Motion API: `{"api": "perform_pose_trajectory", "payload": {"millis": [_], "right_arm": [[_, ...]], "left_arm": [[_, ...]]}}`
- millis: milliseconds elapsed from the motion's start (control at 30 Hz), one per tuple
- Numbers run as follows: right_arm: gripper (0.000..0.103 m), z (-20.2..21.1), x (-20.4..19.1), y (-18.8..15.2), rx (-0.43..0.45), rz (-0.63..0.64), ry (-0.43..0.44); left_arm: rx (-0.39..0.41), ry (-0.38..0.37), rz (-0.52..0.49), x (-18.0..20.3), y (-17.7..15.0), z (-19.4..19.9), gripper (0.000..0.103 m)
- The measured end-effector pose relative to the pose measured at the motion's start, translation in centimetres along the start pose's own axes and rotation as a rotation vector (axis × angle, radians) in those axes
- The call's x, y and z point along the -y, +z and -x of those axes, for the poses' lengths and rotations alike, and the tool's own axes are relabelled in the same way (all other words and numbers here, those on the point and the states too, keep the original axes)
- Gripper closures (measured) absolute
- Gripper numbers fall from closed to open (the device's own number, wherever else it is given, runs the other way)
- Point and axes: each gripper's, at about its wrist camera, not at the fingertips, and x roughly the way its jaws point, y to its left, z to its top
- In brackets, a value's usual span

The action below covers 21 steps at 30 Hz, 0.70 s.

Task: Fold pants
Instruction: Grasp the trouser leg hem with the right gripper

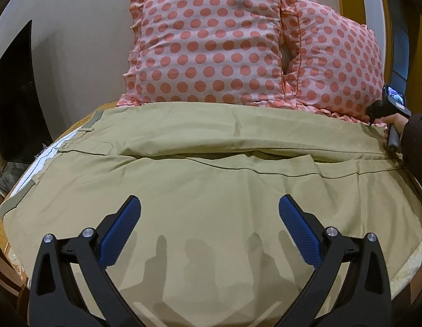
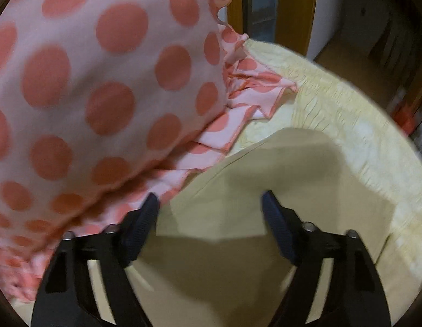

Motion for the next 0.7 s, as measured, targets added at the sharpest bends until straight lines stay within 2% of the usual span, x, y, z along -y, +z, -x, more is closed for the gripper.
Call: {"api": "perform_pose_trajectory", "payload": {"millis": [100, 133, 200, 300, 433, 467, 533, 600, 700], "right_arm": [[0.069, 0.0, 1.4, -0.4, 0.079, 0.006, 0.026], [0.099, -0.1, 2.6, -0.3, 0.077, -0.012, 0.097], [0.101, 0.3, 4.6, -0.6, 0.063, -0.066, 0.204], [0.101, 3.6, 8.5, -1.9, 0.142, -0.095, 0.388], [0.101, 9.7, 14.3, -5.9, 0.232, -0.129, 0.602], [0.101, 11.6, 16.7, -8.0, 0.249, -0.147, 0.663], [0.103, 14.4, 20.0, -12.3, 0.258, -0.171, 0.705], [0.103, 16.1, 23.1, -16.8, 0.244, -0.21, 0.674], [0.102, 14.4, 26.1, -19.7, 0.124, -0.276, 0.675]], "left_arm": [[-0.001, -0.001, 0.001, 0.0, 0.1, -0.1, 0.002], [0.001, -0.001, 0.004, 0.0, 0.2, -0.1, 0.002], [0.005, 0.004, 0.01, -0.2, 0.2, -0.1, 0.002], [0.018, 0.013, 0.025, -0.6, 0.2, 0.4, 0.002], [0.043, 0.033, 0.06, -1.8, 0.5, 1.2, 0.002], [0.045, 0.036, 0.068, -2.1, 0.7, 1.3, 0.002], [0.05, 0.041, 0.078, -2.6, 0.9, 1.7, 0.002], [0.062, 0.046, 0.087, -3.1, 1.4, 2.1, 0.002], [0.066, 0.037, 0.106, -3.9, 2.5, 2.2, 0.002]]}}
